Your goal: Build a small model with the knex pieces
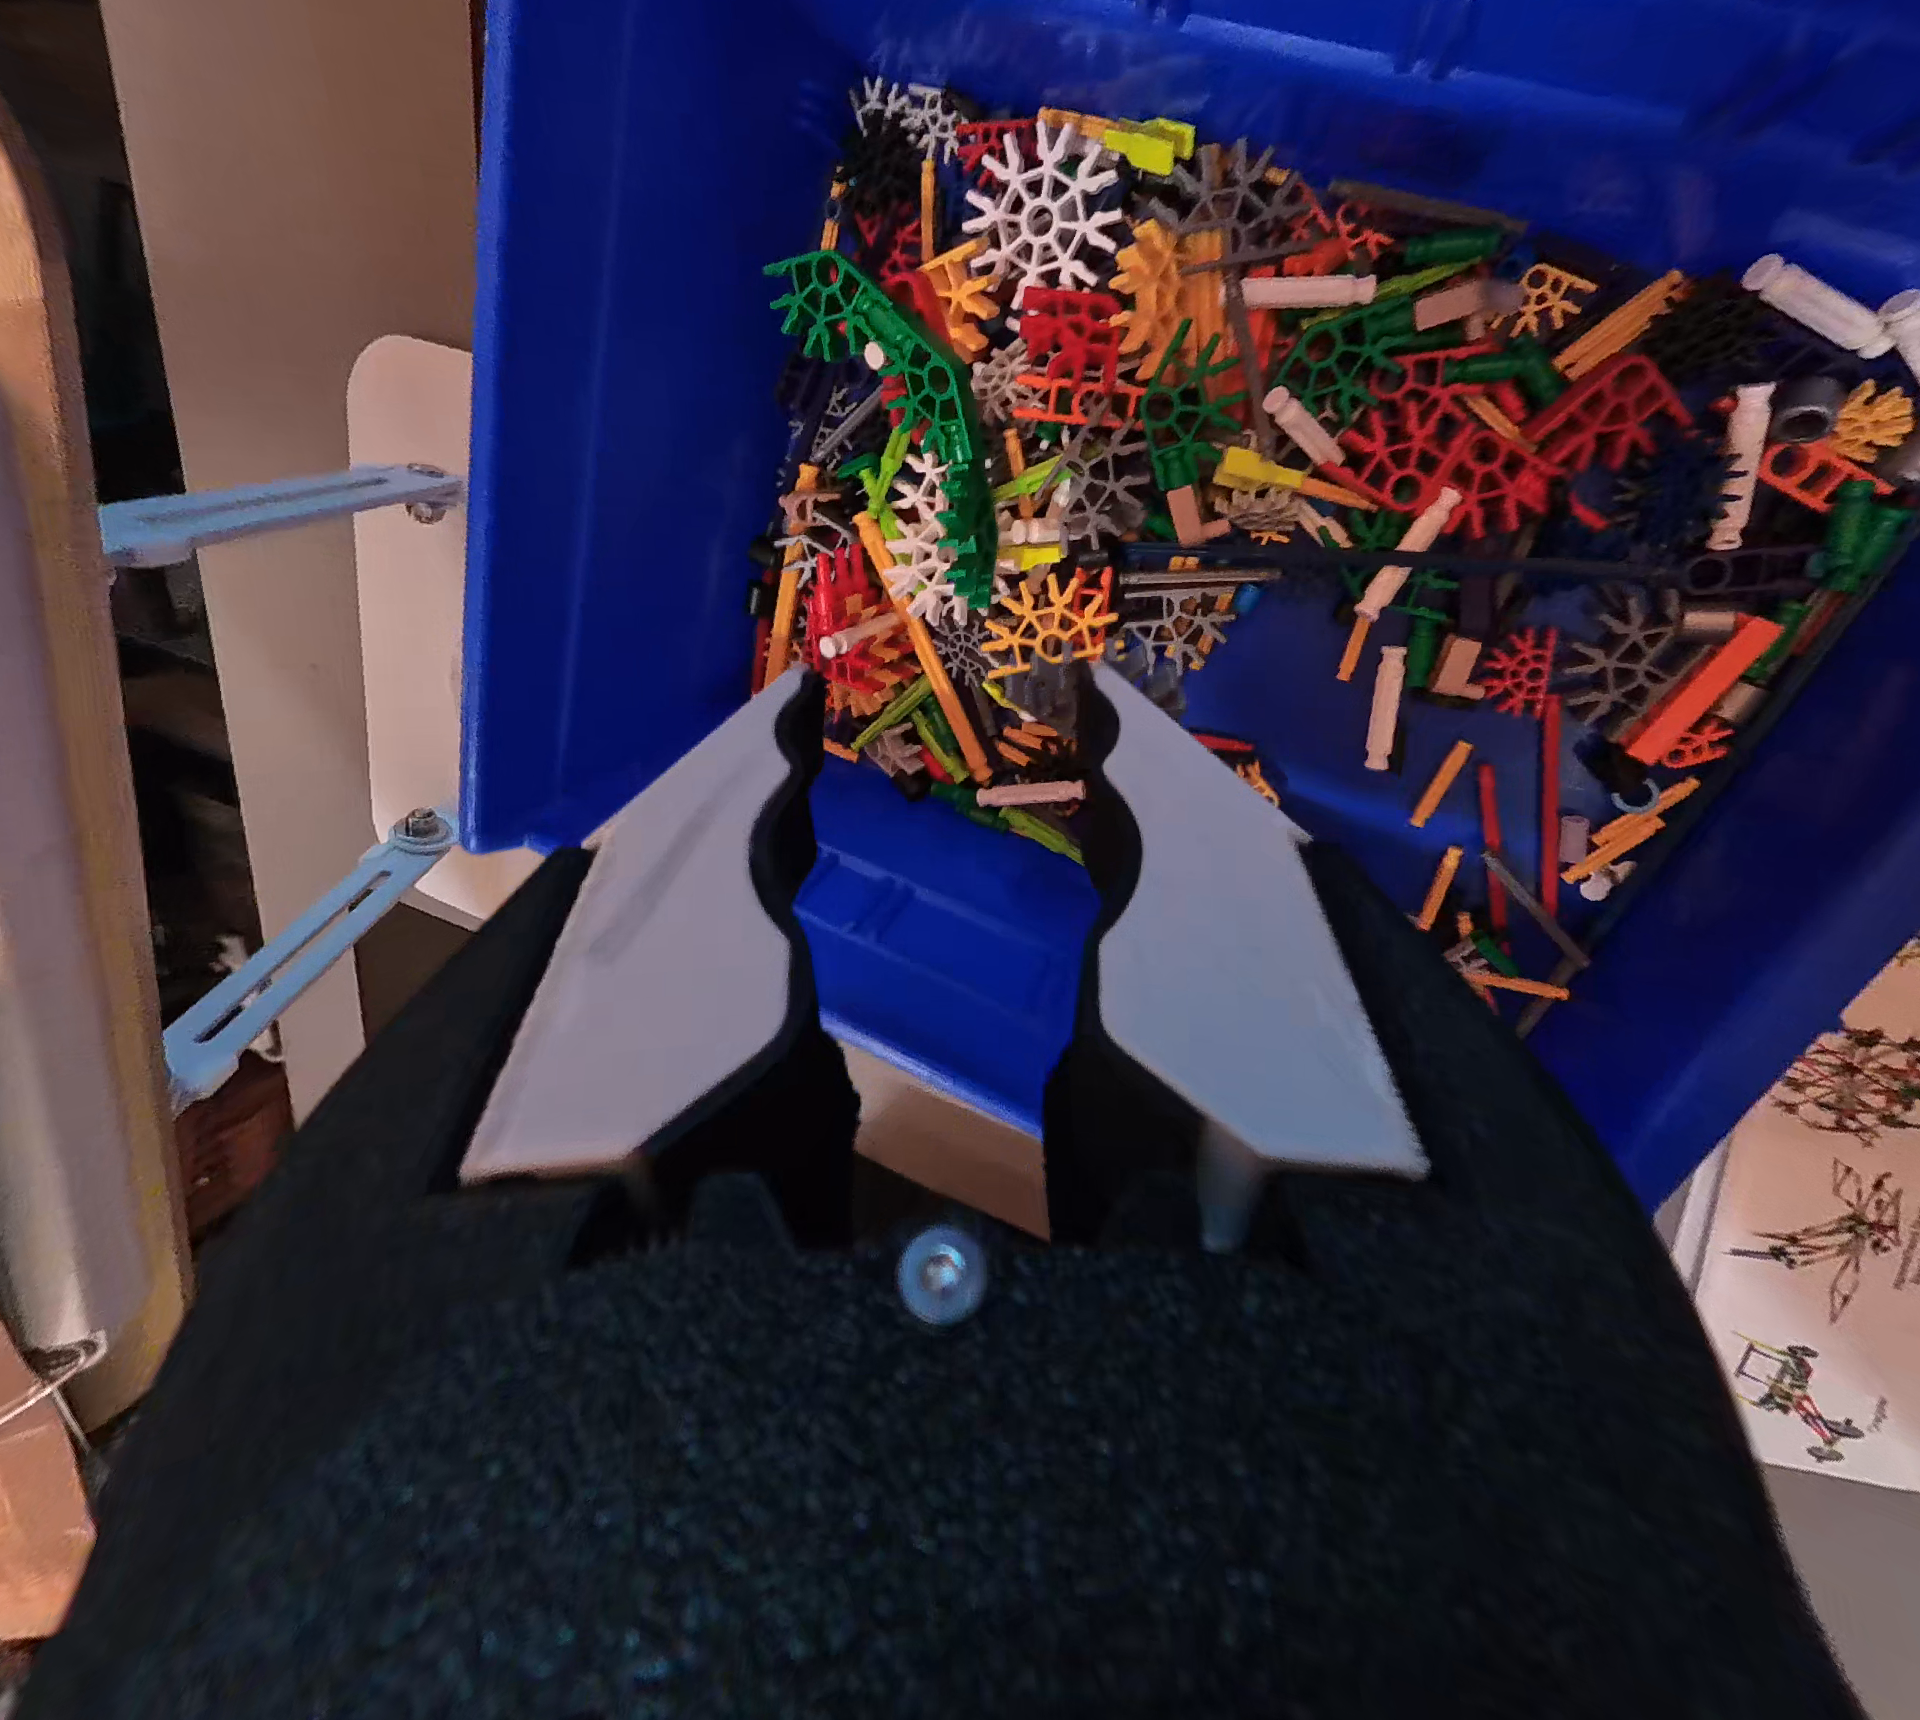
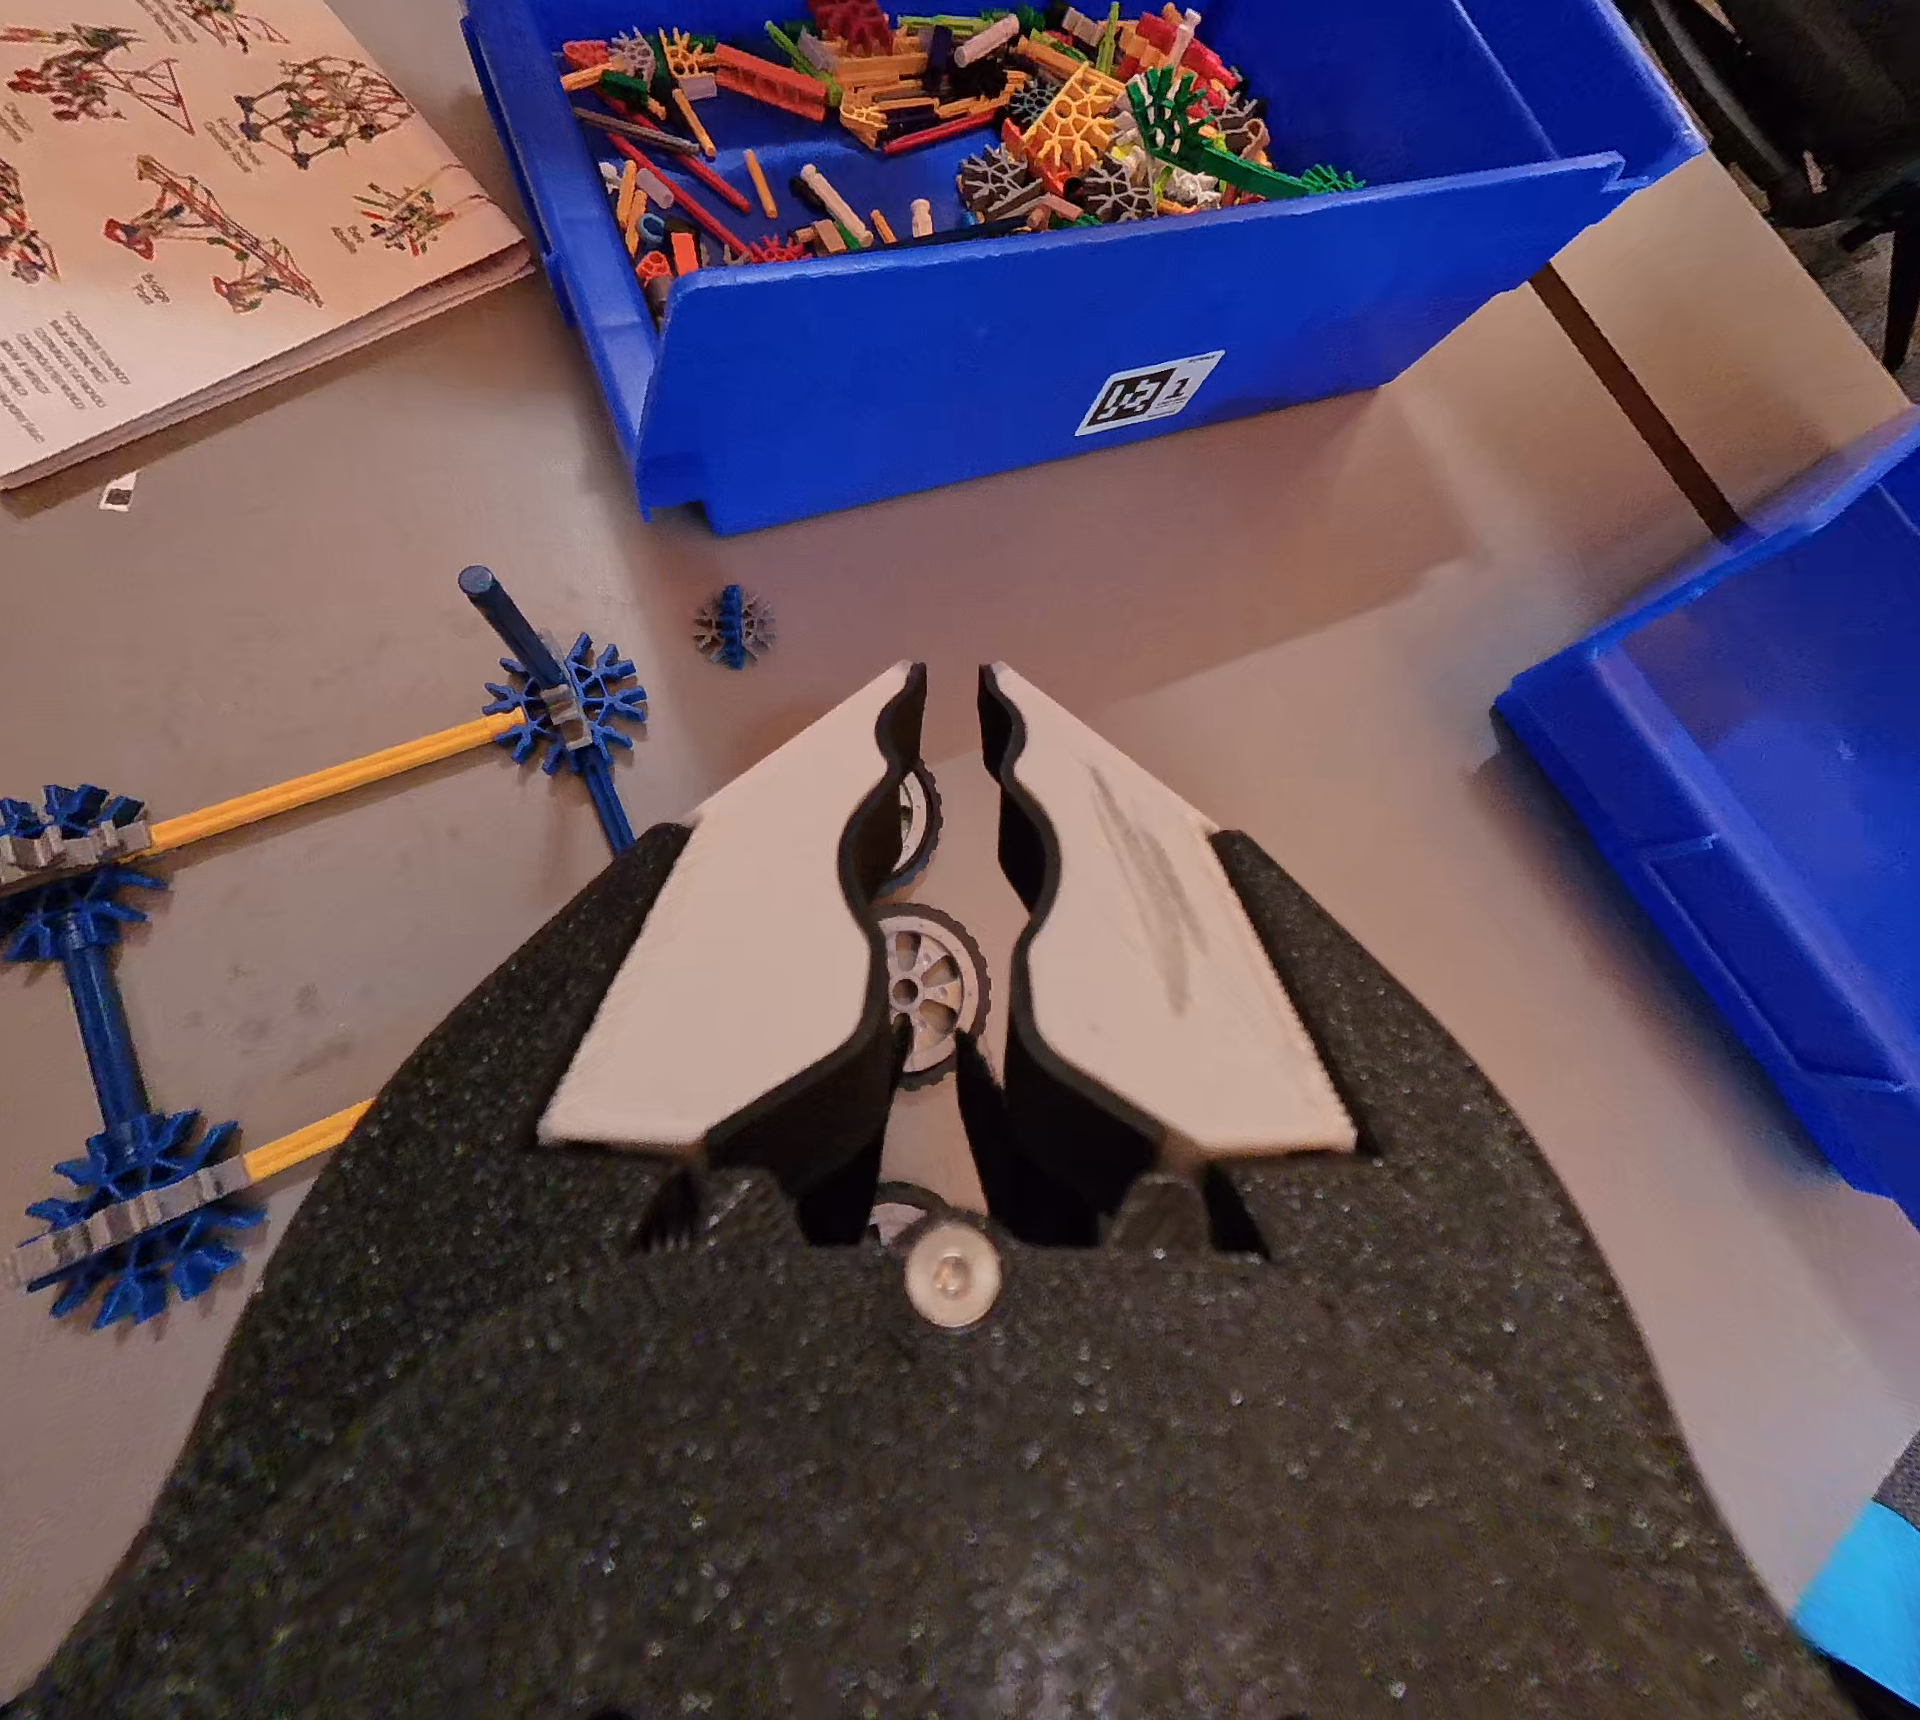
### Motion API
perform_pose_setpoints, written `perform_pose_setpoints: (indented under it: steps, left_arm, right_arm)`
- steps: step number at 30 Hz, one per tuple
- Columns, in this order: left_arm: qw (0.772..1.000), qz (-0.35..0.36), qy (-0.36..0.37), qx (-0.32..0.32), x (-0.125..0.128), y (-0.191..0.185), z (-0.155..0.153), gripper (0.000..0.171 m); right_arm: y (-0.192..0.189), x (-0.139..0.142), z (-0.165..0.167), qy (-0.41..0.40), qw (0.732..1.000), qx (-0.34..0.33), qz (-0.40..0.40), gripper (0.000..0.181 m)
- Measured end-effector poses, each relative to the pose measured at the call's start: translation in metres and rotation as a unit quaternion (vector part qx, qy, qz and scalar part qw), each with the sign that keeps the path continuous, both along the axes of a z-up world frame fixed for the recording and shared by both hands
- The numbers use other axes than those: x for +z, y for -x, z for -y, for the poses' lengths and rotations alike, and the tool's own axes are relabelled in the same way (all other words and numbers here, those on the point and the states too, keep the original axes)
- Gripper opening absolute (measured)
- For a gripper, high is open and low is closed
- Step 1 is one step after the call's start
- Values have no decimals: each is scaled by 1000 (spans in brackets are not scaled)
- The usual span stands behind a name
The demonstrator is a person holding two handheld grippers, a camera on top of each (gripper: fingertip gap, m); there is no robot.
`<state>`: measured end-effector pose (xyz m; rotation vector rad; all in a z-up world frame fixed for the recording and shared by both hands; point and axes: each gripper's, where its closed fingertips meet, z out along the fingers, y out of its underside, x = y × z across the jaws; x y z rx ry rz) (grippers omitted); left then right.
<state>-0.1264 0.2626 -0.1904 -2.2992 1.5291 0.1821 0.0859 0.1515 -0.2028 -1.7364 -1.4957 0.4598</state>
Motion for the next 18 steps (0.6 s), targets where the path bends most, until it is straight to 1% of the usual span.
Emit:
perform_pose_setpoints:
  steps: [4,7,9,11,12,15,18]
  left_arm:
    - [1000,-10,5,3,-5,5,2,46]
    - [1000,-13,10,0,-10,5,3,41]
    - [1000,-12,13,-1,-14,5,4,32]
    - [1000,-8,13,-5,-16,3,4,17]
    - [1000,0,17,-6,-17,1,4,13]
    - [999,14,37,-14,-23,-6,10,7]
    - [998,48,36,-5,-25,-14,8,6]
  right_arm:
    - [0,0,0,0,1000,-1,1,10]
    - [0,-1,0,0,1000,-1,1,10]
    - [0,-1,0,0,1000,0,1,10]
    - [0,0,0,-1,1000,0,1,10]
    - [0,0,0,-1,1000,0,0,10]
    - [0,0,1,-1,1000,0,0,10]
    - [1,0,1,-1,1000,0,-1,10]
